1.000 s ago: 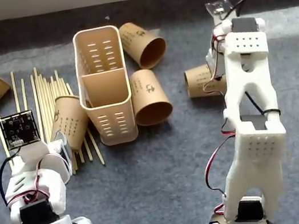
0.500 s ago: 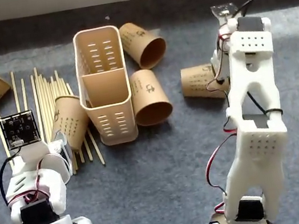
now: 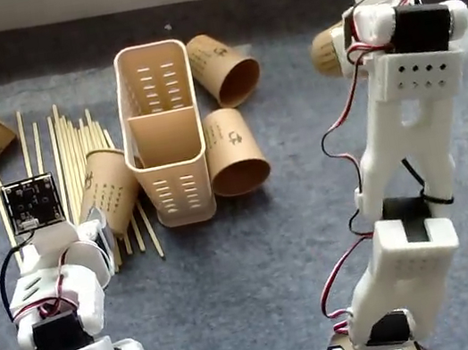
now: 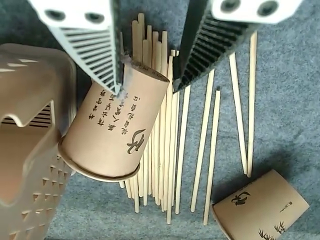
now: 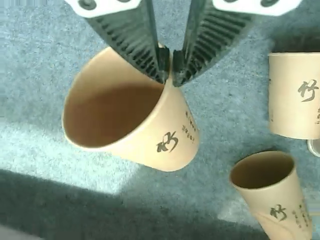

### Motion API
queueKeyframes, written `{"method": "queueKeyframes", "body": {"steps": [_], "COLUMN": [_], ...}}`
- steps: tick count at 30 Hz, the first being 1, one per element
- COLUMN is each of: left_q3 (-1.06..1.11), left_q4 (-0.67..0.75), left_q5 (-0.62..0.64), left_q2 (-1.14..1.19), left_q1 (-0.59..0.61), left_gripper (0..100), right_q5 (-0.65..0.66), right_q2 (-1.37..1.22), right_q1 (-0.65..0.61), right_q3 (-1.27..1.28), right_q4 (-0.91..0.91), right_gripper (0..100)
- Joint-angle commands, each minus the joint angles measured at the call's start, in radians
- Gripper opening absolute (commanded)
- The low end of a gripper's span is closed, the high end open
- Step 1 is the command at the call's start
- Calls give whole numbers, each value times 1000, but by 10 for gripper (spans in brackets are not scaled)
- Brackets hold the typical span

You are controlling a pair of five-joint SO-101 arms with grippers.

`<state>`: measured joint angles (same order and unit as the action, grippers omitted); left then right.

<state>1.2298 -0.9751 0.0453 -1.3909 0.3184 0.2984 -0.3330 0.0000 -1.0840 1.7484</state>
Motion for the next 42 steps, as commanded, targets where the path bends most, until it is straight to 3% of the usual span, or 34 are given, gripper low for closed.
{"method": "queueKeyframes", "body": {"steps": [1,6,13,22,30,42], "left_q3": [-4,-1,-1,1,1,1], "left_q4": [6,6,6,6,6,6], "left_q5": [5,5,5,5,5,5], "left_q2": [-12,-13,-13,-13,-13,-13], "left_q1": [-15,-15,-15,-15,-15,-15], "left_gripper": [172,172,172,173,173,174], "right_q5": [14,14,-2,-72,-92,-51], "right_q2": [79,87,170,170,93,25], "right_q1": [-27,-122,-383,-549,-565,-610], "right_q3": [42,-35,-292,-101,107,99], "right_q4": [15,12,-2,-74,-182,-188], "right_gripper": [5,5,5,5,5,10]}}
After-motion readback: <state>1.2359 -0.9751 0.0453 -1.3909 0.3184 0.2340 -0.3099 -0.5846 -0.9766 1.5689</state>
